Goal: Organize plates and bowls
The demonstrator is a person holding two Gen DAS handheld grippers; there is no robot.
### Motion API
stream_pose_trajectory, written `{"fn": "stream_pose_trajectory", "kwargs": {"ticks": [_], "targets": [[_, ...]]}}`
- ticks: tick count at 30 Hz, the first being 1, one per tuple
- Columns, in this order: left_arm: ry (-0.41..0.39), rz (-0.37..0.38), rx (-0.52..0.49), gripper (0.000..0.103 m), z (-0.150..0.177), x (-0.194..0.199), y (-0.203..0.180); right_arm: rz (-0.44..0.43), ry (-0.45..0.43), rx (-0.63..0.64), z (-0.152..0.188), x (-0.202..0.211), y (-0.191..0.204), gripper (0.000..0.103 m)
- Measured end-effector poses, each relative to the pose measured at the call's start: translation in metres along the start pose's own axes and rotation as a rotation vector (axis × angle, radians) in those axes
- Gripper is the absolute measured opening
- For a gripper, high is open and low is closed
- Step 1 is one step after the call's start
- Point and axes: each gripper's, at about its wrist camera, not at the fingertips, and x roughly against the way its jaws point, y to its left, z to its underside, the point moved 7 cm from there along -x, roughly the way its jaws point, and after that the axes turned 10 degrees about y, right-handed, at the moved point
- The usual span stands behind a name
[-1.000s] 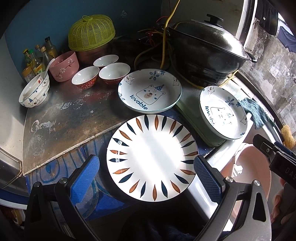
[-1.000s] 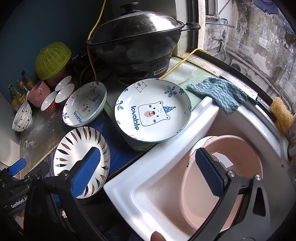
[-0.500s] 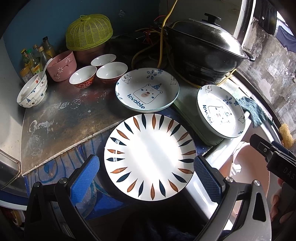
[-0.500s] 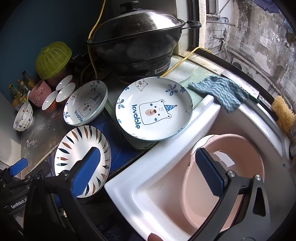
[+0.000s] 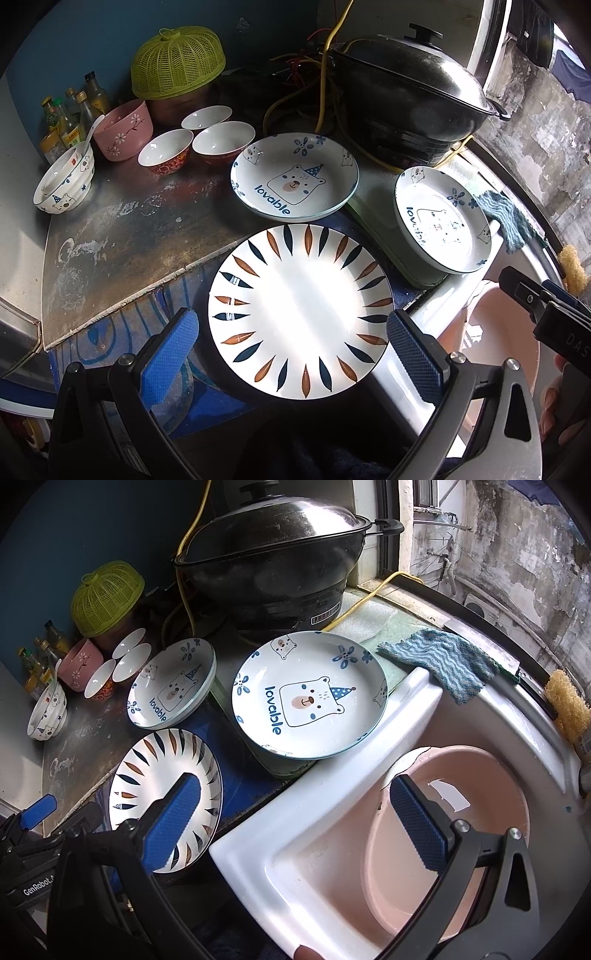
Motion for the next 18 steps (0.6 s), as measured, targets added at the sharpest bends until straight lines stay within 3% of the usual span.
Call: {"fn": "stream_pose_trajectory", "kwargs": {"ticks": [18], "targets": [[0.019, 0.0, 0.018, 0.102, -0.0001, -0.0051, 0.0052, -0.032, 0.02, 0.011, 0.0034, -0.0085, 0.0026, 0.103]]}}
